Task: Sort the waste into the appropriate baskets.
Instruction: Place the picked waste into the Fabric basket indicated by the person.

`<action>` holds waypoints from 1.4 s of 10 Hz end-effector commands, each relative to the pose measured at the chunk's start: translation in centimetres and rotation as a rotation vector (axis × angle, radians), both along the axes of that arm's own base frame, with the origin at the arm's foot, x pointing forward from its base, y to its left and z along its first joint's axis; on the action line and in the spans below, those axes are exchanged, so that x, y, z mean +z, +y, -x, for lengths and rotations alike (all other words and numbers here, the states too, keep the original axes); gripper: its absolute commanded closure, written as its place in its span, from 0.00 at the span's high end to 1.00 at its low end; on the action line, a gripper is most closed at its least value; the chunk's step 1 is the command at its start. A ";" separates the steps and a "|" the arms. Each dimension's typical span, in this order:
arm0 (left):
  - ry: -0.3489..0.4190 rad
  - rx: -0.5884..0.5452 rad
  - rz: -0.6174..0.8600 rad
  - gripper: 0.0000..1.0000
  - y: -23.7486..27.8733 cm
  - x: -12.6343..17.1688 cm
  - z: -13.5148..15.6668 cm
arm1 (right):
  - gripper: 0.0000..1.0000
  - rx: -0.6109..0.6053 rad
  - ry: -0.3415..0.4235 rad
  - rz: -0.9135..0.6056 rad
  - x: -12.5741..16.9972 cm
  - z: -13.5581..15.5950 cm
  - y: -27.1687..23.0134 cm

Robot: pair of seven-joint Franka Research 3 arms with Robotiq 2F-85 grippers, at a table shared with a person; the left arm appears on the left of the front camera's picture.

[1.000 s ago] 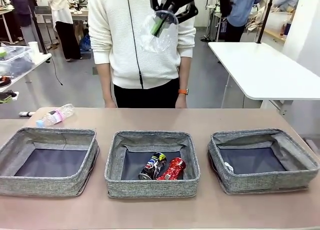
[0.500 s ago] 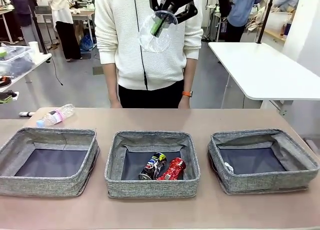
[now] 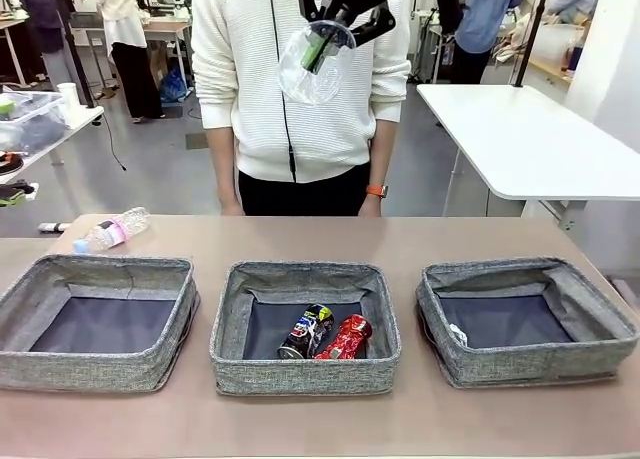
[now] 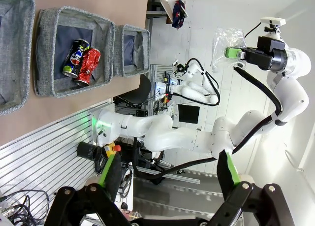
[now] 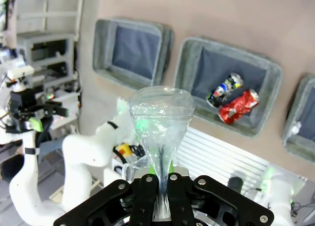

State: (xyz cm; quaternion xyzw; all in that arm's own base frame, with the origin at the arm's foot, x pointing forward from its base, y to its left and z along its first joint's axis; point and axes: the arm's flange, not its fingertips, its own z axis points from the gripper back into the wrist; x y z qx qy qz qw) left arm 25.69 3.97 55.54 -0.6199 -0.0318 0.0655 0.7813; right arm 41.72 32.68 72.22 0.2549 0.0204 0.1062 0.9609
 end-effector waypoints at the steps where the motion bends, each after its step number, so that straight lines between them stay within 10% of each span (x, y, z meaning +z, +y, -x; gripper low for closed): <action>1: -0.016 -0.003 0.018 1.00 -0.2 0.2 0.1 | 0.01 -0.006 0.000 -0.002 0.1 0.2 -0.3; 14: -0.016 -0.003 0.018 1.00 -0.2 0.2 0.1 | 0.01 -0.006 0.000 -0.002 0.1 0.2 -0.3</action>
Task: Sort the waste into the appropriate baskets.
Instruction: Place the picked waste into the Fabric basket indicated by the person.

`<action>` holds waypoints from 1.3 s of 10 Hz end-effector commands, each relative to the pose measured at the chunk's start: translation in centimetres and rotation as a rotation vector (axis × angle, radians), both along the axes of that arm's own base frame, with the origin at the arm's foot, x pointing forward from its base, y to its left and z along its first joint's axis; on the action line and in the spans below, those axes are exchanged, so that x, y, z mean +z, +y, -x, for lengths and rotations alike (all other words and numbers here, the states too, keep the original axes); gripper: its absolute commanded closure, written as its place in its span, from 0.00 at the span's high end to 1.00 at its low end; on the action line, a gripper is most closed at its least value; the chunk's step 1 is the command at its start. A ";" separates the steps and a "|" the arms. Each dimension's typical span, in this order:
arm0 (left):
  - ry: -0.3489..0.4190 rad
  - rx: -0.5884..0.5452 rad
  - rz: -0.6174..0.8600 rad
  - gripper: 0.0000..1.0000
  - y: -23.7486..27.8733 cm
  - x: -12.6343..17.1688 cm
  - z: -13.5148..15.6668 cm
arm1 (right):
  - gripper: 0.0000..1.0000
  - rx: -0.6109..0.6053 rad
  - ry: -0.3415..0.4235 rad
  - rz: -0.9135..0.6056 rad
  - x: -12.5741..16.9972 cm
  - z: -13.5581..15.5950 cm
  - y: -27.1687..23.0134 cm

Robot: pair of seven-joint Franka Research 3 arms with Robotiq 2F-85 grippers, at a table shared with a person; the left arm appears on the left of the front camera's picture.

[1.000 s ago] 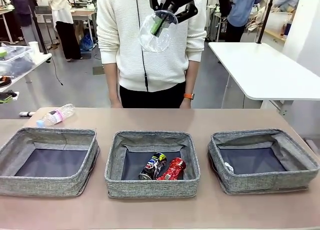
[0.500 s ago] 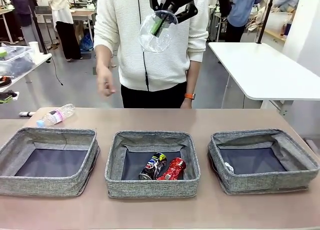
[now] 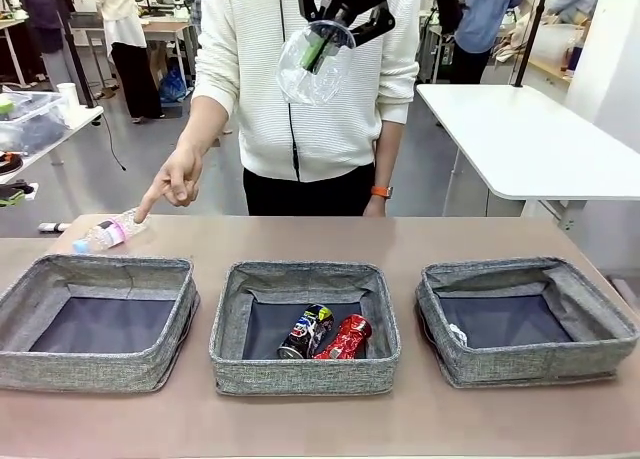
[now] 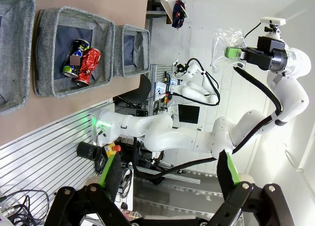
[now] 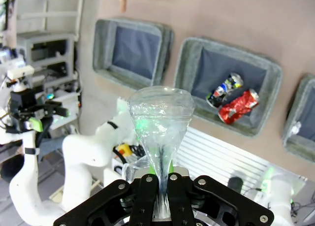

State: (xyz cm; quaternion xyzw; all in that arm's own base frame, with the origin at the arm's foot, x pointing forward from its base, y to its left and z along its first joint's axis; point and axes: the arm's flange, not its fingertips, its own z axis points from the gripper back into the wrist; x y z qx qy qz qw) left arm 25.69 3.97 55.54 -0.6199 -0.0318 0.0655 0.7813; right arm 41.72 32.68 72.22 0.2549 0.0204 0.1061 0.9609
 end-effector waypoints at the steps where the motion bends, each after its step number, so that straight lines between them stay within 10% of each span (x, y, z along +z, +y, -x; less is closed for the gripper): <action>1: -0.016 -0.003 0.018 1.00 -0.2 0.2 0.1 | 0.01 -0.006 0.000 -0.002 0.1 0.2 -0.3; 6: 0.000 0.000 0.000 1.00 0.0 0.0 0.0 | 0.01 0.000 0.000 0.000 0.0 0.0 0.0; 10: 0.033 0.126 -0.115 1.00 7.1 -0.7 2.5 | 0.01 0.465 -0.222 0.064 -8.7 -2.8 13.5; 13: 0.097 0.298 -0.039 1.00 11.9 -3.0 4.0 | 0.01 0.762 -0.338 -0.161 -14.5 0.2 24.6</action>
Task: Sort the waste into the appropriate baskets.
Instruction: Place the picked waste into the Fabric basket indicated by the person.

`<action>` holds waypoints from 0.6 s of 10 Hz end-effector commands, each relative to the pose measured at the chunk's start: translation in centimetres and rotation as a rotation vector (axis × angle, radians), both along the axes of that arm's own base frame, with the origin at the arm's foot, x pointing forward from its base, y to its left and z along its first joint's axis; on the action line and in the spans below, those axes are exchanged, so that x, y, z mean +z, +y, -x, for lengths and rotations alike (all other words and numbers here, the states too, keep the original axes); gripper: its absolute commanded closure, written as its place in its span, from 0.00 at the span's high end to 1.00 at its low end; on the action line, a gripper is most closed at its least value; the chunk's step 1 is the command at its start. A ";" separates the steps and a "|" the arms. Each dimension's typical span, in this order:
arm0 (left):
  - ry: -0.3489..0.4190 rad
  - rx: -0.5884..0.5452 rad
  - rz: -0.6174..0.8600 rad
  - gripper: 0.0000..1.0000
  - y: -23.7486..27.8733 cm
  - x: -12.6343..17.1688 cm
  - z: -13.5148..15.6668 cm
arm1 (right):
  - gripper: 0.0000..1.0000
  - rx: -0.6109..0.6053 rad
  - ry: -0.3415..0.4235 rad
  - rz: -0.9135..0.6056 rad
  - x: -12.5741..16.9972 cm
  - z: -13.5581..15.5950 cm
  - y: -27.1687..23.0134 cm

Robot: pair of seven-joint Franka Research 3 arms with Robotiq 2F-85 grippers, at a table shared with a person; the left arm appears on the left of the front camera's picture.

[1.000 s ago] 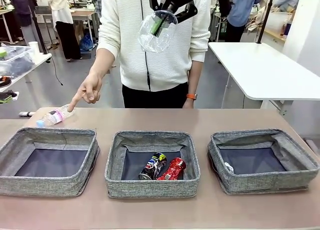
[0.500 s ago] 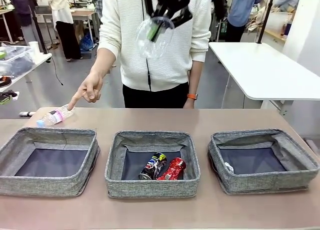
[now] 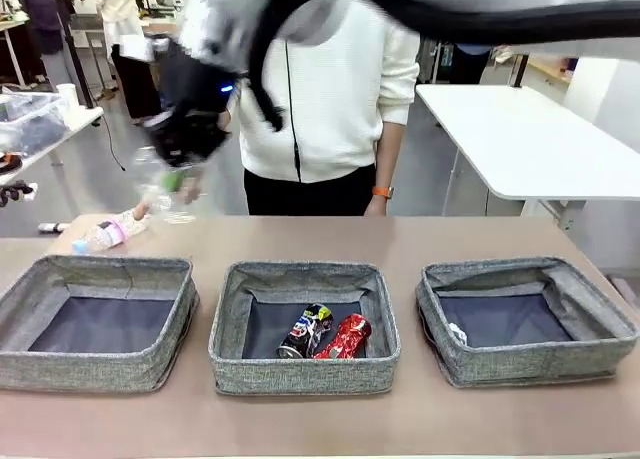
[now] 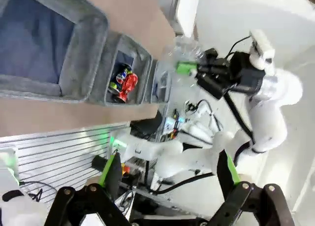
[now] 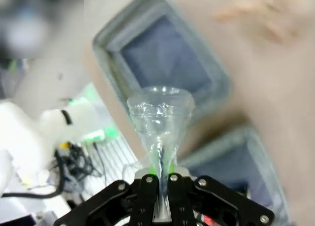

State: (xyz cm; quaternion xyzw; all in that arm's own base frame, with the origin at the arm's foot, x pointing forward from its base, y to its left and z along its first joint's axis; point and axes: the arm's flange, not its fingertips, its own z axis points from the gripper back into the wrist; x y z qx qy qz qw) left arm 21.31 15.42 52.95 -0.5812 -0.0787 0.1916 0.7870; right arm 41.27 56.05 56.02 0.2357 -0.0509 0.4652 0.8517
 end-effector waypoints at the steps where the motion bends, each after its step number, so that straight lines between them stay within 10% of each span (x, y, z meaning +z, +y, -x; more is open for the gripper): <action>1: 0.014 0.136 0.030 1.00 1.5 -0.9 -0.6 | 0.01 0.153 0.000 -0.003 0.7 1.1 2.7; 6: 0.000 0.000 0.000 1.00 0.0 0.0 0.0 | 0.01 0.156 -0.047 -0.018 -2.3 2.6 4.4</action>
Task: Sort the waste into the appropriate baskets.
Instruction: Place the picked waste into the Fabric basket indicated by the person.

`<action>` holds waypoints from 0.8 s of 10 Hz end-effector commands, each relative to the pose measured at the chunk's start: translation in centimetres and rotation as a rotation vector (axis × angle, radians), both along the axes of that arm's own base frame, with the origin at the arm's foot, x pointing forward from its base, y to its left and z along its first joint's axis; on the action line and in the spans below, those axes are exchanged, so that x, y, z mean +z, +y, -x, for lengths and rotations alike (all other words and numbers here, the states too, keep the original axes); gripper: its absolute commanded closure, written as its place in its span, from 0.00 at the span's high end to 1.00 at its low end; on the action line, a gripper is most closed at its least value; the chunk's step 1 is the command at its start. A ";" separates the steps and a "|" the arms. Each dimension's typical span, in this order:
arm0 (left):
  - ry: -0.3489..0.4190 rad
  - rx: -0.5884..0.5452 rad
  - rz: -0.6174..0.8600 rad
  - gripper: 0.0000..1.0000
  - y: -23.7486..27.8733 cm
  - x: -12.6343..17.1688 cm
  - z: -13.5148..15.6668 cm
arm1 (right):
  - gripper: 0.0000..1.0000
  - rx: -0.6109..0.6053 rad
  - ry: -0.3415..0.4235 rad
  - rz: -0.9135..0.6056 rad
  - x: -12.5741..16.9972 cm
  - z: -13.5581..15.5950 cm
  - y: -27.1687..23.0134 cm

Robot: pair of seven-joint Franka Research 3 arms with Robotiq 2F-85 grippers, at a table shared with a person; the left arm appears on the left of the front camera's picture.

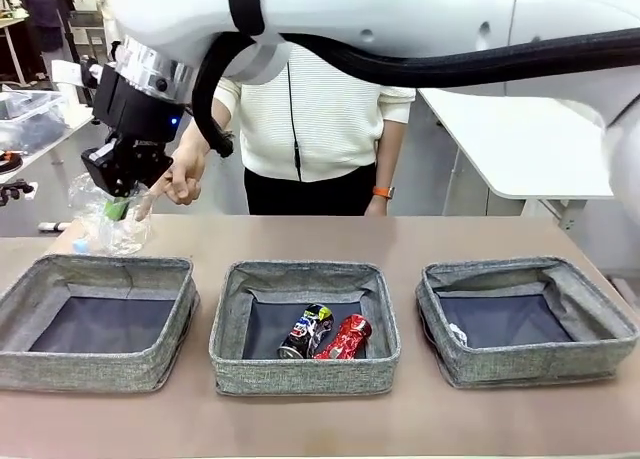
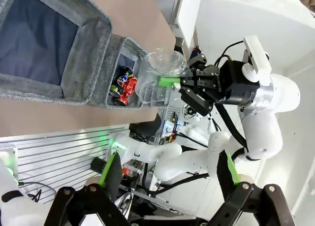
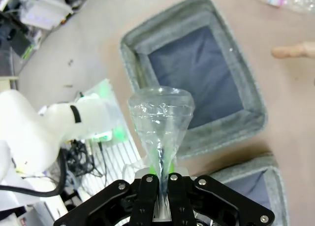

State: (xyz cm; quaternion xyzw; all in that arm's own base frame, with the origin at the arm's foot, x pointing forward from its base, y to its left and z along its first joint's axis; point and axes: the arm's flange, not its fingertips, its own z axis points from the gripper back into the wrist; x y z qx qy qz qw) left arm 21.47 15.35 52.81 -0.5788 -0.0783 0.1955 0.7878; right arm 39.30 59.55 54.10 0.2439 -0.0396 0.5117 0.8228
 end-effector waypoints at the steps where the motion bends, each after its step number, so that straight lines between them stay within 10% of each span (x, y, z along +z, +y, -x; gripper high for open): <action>1: -0.006 -0.006 0.004 1.00 0.1 0.1 0.2 | 0.01 0.064 -0.056 -0.045 -1.2 0.8 1.8; 3: -0.006 -0.006 0.004 1.00 0.1 0.1 0.2 | 0.15 0.024 -0.082 -0.036 -1.7 0.7 1.6; 4: -0.006 -0.006 0.004 1.00 0.1 0.1 0.2 | 0.59 0.005 -0.101 -0.032 -1.7 0.6 1.2; 6: -0.006 -0.006 0.004 1.00 0.1 0.1 0.2 | 1.00 0.003 -0.106 -0.035 -1.6 0.7 1.0; 8: -0.006 -0.006 0.004 1.00 0.1 0.1 0.2 | 1.00 -0.018 -0.077 -0.067 -1.5 0.4 0.4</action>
